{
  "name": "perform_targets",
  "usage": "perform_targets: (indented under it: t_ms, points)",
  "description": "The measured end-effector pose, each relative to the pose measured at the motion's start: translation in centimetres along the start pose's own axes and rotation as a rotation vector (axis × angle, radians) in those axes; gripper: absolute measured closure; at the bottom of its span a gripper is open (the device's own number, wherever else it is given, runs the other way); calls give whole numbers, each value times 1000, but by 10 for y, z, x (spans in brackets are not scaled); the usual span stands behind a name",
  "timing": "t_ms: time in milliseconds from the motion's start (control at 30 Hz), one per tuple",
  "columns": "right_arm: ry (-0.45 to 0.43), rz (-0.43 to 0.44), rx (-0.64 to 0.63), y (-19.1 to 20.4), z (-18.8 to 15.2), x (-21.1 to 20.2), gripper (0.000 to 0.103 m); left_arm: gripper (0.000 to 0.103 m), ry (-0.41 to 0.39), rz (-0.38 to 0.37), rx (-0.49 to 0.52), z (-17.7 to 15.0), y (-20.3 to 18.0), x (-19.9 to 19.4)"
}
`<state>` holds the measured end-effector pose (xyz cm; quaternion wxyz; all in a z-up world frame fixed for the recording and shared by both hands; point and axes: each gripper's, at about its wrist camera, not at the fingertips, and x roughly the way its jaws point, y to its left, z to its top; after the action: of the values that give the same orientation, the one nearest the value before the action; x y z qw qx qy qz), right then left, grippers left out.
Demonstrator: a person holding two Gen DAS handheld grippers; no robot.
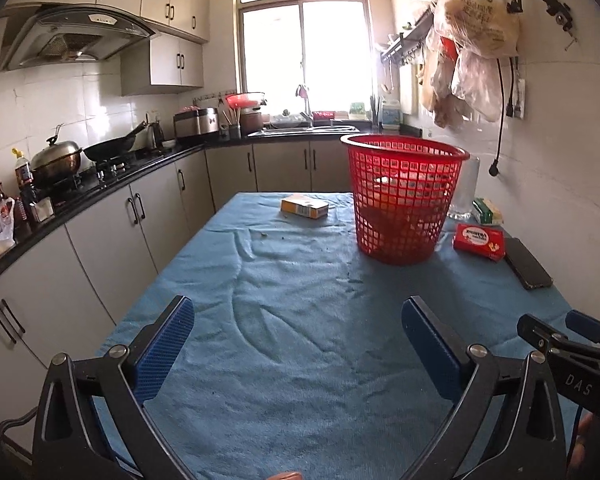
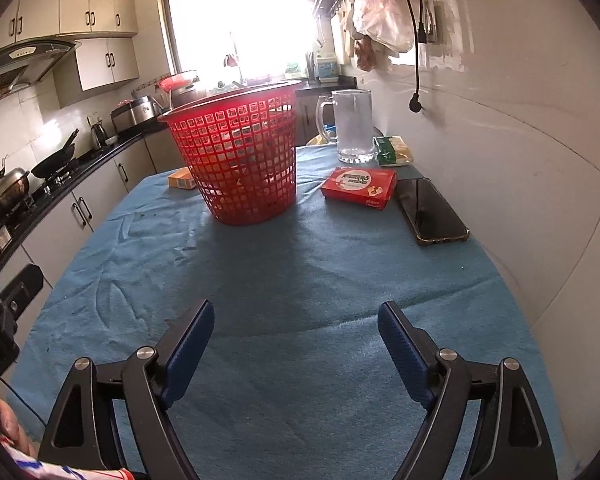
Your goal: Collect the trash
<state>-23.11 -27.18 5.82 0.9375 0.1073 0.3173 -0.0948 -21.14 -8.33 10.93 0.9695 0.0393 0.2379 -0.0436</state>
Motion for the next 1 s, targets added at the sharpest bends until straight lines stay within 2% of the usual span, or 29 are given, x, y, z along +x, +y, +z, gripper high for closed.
perform_targets:
  t_ms: [467,1000]
  points:
    - [3,-31,20,-9,1,6,15,0,-22,-22,25,-3,-7,5]
    - [11,-38,16,-6,2,8,15,0,24,-33,38,-8,-6,14]
